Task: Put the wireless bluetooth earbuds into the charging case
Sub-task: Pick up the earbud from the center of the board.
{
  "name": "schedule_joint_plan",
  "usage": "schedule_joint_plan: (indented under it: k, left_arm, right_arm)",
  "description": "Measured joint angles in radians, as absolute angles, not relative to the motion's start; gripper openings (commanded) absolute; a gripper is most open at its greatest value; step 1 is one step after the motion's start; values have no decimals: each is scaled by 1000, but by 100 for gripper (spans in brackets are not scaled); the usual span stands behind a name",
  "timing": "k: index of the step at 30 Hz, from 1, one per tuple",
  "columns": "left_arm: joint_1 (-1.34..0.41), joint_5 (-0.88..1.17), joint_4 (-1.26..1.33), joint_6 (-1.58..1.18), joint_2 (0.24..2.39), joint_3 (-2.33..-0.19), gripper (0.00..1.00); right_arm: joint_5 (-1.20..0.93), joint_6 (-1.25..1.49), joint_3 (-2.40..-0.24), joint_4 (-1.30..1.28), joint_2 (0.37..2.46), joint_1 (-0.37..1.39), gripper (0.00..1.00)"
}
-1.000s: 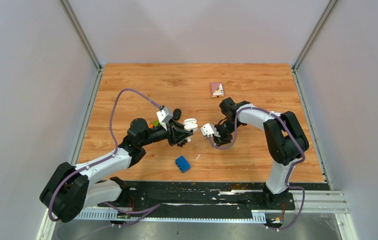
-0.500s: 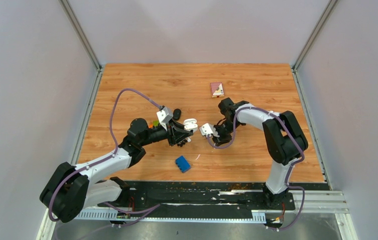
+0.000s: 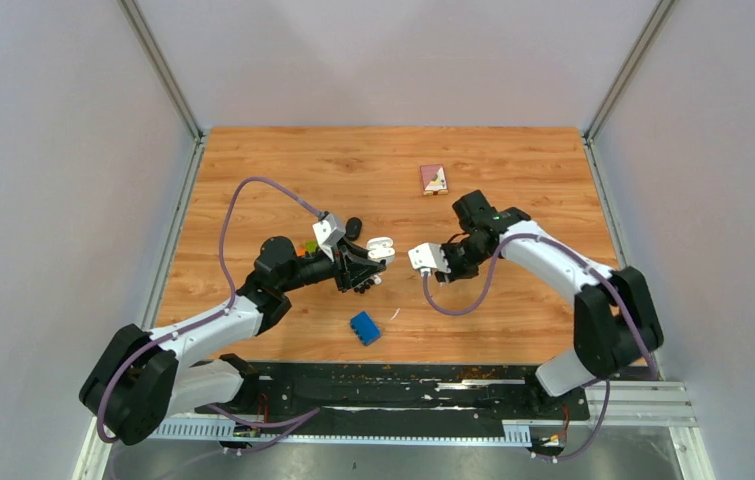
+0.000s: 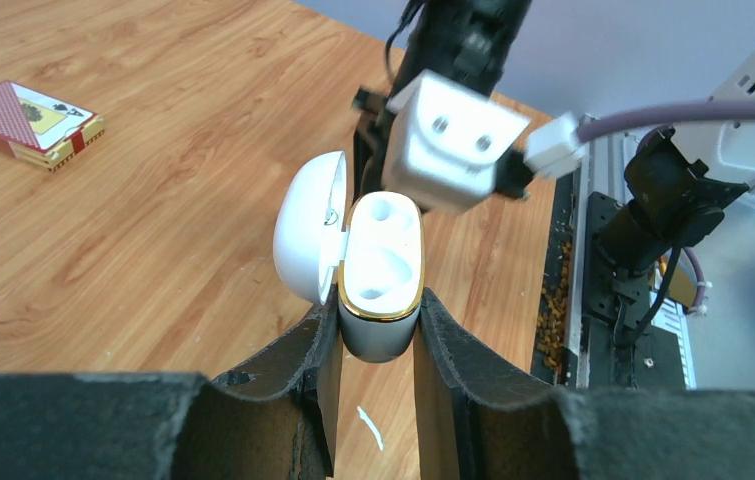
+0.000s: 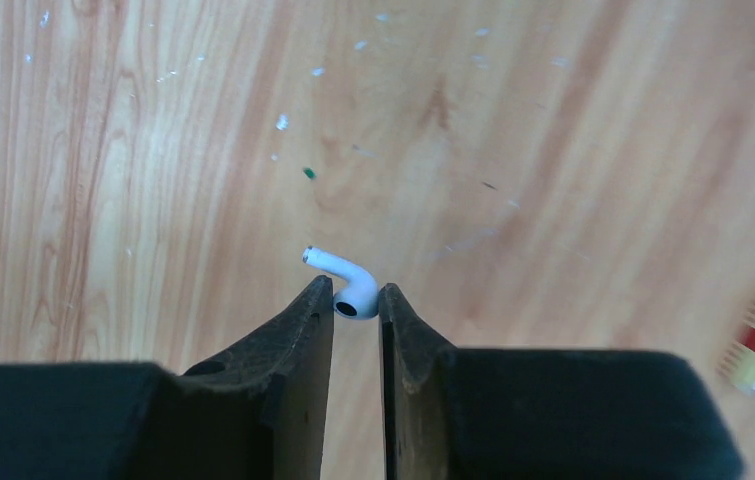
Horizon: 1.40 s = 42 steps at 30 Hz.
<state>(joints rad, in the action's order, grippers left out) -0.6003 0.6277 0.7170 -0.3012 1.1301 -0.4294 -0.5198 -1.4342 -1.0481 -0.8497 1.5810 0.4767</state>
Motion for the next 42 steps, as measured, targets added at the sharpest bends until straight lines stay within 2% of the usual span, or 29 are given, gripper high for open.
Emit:
schedule_joint_plan:
  k: [11, 19, 22, 30, 42]
  left_arm:
    - [-600, 628, 721, -310, 1142, -430, 1]
    - [-601, 628, 713, -307, 1142, -442, 1]
    - [-601, 628, 713, -305, 1142, -451, 1]
    - [-603, 645, 713, -305, 1137, -452, 1]
    - [-603, 675, 716, -309, 1124, -452, 1]
  right_arm:
    - [-395, -1388, -1201, -886, 1288, 522, 9]
    - [-181, -1407, -1243, -876, 1116, 821, 10]
    - [-83, -1418, -1240, -848, 1095, 905, 11]
    - [62, -1461, -1201, -739, 1105, 975, 11]
    - [84, -1480, -1140, -579, 1126, 1031, 11]
